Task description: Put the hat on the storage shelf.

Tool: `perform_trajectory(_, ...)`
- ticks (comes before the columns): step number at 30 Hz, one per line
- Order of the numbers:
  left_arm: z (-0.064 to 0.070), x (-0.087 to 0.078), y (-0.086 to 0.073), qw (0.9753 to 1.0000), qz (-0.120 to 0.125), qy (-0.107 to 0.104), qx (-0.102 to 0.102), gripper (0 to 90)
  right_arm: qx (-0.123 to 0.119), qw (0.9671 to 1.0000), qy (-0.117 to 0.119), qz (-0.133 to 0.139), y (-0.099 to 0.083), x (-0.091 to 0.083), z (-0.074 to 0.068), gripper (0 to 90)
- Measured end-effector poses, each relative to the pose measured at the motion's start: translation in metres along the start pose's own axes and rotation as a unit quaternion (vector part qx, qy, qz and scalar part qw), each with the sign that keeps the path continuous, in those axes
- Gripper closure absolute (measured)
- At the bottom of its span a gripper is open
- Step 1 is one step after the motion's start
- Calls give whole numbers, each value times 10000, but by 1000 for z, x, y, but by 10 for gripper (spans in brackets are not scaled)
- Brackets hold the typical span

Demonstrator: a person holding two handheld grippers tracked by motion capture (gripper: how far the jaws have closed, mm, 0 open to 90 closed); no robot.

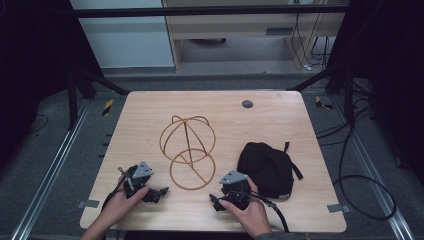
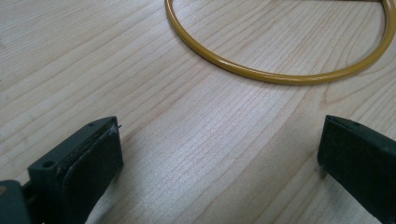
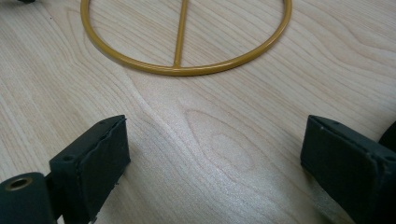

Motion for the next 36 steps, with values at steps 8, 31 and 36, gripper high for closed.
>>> perform_trajectory(8,0,0,0,10000,-1,-2,1,0,23,10000,-59,16,0,0,0,71)
perform_trajectory(31,0,0,0,10000,-2,-2,3,0,-177,9910,-1321,116,2,-64,10,77)
perform_trajectory(36,0,0,0,10000,-2,2,-2,0,101,9864,-1610,319,-5,-90,24,78)
Point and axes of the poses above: each handheld gripper's, and its own axes: x roughly forward along the jaws, y roughly out of its top, z roughly to its right, the point moved 8 cm from there along x, roughly forward along the jaws, and after that the axes turned 13 degrees about x, right-handed, at the moved point
